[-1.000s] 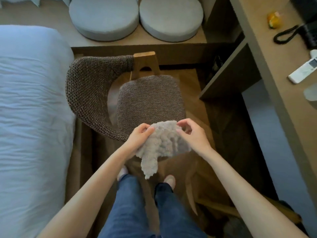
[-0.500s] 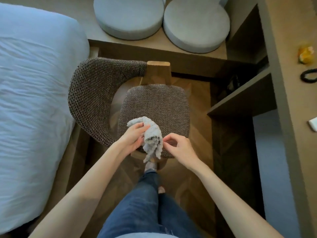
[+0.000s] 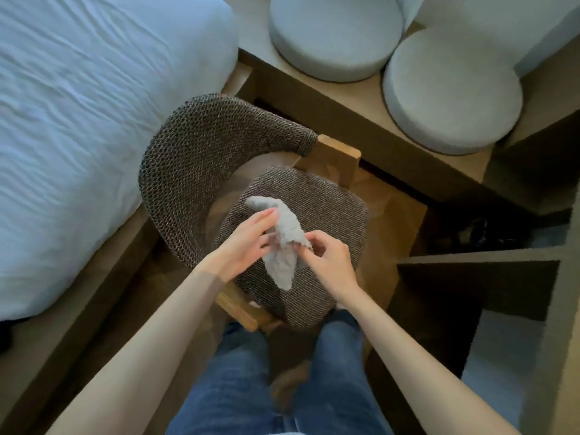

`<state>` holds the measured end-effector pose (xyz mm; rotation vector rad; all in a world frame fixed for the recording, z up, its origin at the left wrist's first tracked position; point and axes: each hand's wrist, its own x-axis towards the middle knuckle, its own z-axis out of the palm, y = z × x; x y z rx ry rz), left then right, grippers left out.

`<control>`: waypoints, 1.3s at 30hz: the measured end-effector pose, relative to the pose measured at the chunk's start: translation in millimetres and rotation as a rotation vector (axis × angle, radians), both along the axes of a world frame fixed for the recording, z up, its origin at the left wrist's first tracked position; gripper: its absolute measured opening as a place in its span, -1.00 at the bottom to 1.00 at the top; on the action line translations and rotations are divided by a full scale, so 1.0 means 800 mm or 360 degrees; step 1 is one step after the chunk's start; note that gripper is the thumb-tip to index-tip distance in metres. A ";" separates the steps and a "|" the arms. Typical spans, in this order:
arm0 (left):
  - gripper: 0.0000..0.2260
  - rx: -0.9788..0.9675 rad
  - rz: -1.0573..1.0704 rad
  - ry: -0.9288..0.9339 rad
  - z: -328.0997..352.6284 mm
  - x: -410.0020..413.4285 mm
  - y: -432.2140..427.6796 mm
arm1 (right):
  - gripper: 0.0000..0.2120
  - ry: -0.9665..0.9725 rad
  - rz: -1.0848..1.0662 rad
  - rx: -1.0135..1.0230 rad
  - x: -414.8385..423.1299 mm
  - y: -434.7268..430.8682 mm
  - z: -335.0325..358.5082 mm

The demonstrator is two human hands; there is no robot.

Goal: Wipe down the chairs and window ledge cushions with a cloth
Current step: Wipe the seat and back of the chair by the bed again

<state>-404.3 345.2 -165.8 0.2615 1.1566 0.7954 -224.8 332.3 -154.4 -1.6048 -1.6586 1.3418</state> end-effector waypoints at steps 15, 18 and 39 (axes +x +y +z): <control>-0.44 0.0518 0.0354 0.0994 -0.026 0.126 -0.047 | -0.89 -0.0242 0.0960 0.0624 0.083 0.127 0.009; -0.37 0.0617 0.0265 0.1194 -0.032 0.121 -0.050 | -0.88 -0.0187 0.0879 0.0792 0.079 0.126 -0.001; -0.74 0.0531 0.0484 0.1908 -0.400 0.146 -0.041 | -0.74 -0.0002 0.0980 0.0510 0.042 0.142 -0.358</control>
